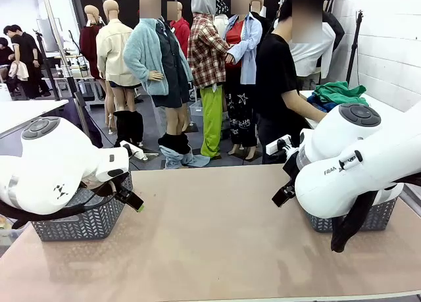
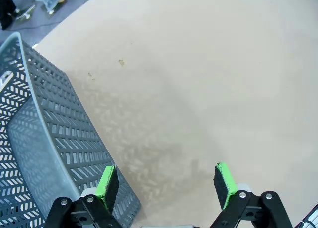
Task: Sort the tops and bottoms.
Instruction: Lift clothes from the center of the table with your left hand.
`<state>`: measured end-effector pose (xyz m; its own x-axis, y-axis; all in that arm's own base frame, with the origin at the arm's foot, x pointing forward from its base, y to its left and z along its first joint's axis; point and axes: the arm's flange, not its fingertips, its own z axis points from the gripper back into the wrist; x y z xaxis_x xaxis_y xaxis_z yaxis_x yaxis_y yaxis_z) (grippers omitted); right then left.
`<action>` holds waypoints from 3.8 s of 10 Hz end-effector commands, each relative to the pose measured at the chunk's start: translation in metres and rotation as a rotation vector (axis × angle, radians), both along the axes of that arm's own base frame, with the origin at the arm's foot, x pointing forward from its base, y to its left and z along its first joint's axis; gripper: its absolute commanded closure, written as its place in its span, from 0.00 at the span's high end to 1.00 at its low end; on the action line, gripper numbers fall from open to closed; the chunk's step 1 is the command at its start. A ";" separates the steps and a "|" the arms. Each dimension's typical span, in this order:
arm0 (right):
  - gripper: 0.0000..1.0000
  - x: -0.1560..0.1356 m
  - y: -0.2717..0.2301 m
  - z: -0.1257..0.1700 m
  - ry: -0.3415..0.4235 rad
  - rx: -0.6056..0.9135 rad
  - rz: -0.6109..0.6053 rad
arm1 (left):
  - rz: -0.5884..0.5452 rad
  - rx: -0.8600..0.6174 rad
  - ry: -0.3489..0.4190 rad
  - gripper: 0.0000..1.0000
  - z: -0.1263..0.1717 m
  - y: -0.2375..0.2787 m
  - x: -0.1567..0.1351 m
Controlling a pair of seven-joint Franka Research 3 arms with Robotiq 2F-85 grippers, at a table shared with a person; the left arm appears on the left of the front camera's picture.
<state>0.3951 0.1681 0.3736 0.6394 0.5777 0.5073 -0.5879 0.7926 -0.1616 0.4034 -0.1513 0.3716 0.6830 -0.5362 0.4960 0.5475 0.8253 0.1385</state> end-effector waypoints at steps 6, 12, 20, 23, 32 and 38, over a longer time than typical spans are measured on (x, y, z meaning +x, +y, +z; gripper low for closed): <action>1.00 0.000 0.000 0.000 0.000 0.000 0.000 | 0.000 0.000 0.000 1.00 0.000 0.000 0.000; 1.00 -0.026 -0.017 0.100 -0.333 0.032 -0.010 | -0.064 0.044 -0.395 1.00 0.113 -0.013 -0.009; 1.00 -0.027 -0.286 0.100 -0.288 0.379 -0.700 | 0.653 -0.121 -0.210 1.00 0.171 0.255 -0.040; 1.00 -0.032 -0.325 0.063 -0.250 0.388 -0.925 | 0.732 -0.146 -0.031 1.00 0.140 0.299 -0.023; 1.00 -0.008 -0.355 0.047 -0.169 0.372 -0.964 | 0.742 -0.141 0.015 1.00 0.111 0.311 -0.020; 1.00 -0.008 -0.355 0.047 -0.169 0.372 -0.964 | 0.742 -0.141 0.015 1.00 0.111 0.311 -0.020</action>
<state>0.3883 -0.1867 0.4183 0.6479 -0.3599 0.6714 0.3322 0.9266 0.1762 0.3861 0.1588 0.4833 0.8511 0.1405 0.5058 -0.1589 0.9873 -0.0068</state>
